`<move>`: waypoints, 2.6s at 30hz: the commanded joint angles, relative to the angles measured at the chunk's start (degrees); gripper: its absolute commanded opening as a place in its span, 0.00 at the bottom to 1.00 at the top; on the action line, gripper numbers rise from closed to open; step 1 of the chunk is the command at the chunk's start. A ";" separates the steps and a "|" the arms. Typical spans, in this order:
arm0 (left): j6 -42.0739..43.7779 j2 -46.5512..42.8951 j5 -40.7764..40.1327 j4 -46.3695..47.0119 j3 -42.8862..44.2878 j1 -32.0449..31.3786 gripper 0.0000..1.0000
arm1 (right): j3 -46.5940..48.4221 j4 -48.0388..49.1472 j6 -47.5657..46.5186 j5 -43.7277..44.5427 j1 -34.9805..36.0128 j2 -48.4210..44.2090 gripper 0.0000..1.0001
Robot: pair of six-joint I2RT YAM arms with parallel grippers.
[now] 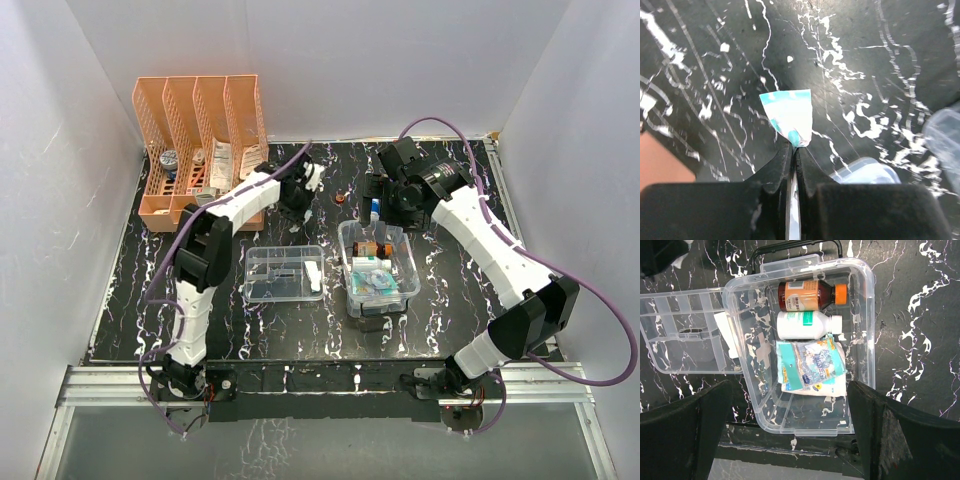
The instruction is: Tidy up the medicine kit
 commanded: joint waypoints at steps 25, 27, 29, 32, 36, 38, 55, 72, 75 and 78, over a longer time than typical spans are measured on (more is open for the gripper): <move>-54.32 -29.41 -10.72 -4.20 -26.04 -14.37 0.00 | -1.67 -0.03 0.44 2.65 0.30 -4.12 0.98; -55.40 -29.05 -10.50 -3.85 -26.70 -14.43 0.00 | -1.81 -0.03 0.66 2.84 0.30 -4.46 0.98; -55.70 -28.60 -10.44 -2.94 -27.14 -14.67 0.00 | -1.86 -0.12 0.79 2.83 0.30 -4.67 0.98; -54.84 -27.52 -10.70 -1.22 -27.48 -14.78 0.00 | -1.81 -0.41 0.93 3.03 0.30 -4.98 0.98; -53.88 -25.92 -11.61 -0.17 -26.71 -14.78 0.00 | -2.31 -0.60 1.15 3.24 0.30 -5.60 0.98; -53.87 -25.12 -11.91 0.13 -26.60 -14.78 0.00 | -2.67 -0.56 1.26 3.20 0.30 -5.93 0.98; -52.39 -25.11 -9.76 0.05 -28.62 -15.21 0.01 | -2.68 -0.64 1.06 4.28 0.30 -6.24 0.98; -47.01 -27.31 -12.09 1.32 -26.11 -15.22 0.28 | -2.81 -0.04 1.16 4.05 0.29 -5.83 0.98; -41.58 -28.20 -15.95 1.52 -22.21 -14.99 0.29 | -2.47 0.21 1.00 4.07 0.34 -5.37 0.98; -35.46 -27.97 -18.58 2.39 -17.02 -13.28 0.33 | -1.41 0.25 0.64 4.48 0.25 -4.47 0.98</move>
